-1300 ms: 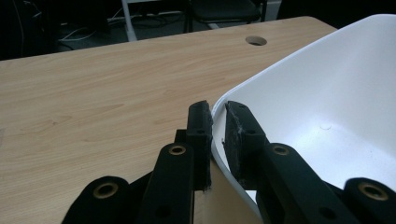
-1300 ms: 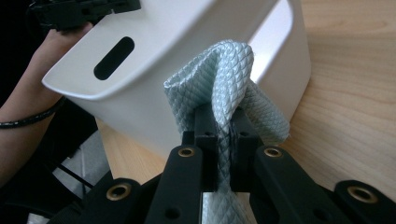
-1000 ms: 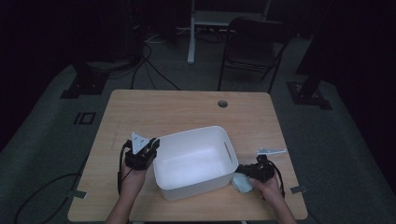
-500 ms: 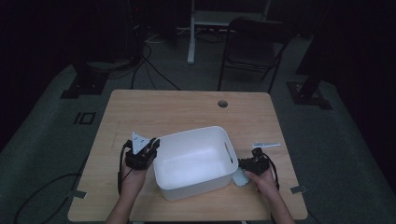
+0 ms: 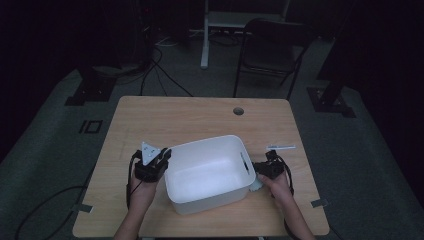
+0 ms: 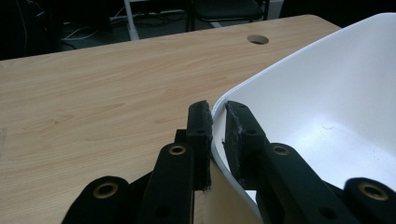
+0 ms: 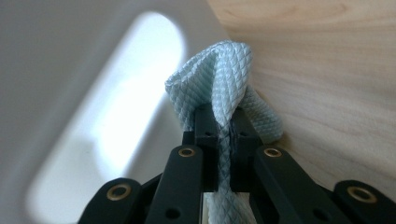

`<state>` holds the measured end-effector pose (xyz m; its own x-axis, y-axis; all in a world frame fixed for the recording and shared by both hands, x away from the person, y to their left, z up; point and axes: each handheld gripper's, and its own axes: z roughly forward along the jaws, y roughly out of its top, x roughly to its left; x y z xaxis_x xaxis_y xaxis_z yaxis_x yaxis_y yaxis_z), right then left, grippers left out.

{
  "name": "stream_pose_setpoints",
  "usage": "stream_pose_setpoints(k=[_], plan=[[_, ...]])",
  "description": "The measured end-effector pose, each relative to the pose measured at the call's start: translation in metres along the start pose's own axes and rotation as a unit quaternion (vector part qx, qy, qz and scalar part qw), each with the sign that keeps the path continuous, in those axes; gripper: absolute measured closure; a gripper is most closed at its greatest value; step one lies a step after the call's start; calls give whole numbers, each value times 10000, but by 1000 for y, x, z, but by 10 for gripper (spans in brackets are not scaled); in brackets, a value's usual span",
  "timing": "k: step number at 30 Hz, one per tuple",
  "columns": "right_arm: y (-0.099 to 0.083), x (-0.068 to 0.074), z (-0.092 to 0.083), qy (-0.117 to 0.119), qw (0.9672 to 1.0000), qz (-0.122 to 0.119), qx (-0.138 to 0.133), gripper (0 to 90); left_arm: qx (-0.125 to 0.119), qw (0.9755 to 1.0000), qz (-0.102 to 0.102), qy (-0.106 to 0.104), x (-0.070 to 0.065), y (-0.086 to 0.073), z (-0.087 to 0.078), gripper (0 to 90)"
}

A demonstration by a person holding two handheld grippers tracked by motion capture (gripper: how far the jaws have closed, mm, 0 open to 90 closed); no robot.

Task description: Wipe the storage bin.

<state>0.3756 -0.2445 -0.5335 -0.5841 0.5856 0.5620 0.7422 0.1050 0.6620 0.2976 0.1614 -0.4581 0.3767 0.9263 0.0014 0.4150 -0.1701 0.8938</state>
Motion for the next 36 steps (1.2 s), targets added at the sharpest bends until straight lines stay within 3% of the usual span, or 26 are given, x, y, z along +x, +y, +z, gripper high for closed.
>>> stream_pose_setpoints(k=[3, 7, 17, 23, 27, 31, 36], plan=[[5, 1, -1, -27, 10000, -28, -28, 852, 4, 10000, 13, -13, 0, 0, 0, 802], [20, 7, -6, 50, 9995, -68, -312, 852, 17, 10000, 22, -14, 0, 0, 0, 802], [19, -7, 12, -60, 9999, 139, 9, 851, 23, 10000, 47, 9, 0, 1, 0, 801], [40, -1, 3, 123, 9993, 95, -349, 851, 27, 10000, 61, 3, 0, 1, 0, 801], [45, -2, 8, 37, 9996, 48, -283, 853, 27, 10000, 50, 40, -1, 1, 1, 802], [41, -9, 17, -45, 9997, 146, -177, 853, 76, 9998, 155, 111, -3, 2, 1, 801], [35, -17, 28, -162, 9995, 285, -39, 853, 46, 9999, 83, 95, -3, 2, 1, 801]])
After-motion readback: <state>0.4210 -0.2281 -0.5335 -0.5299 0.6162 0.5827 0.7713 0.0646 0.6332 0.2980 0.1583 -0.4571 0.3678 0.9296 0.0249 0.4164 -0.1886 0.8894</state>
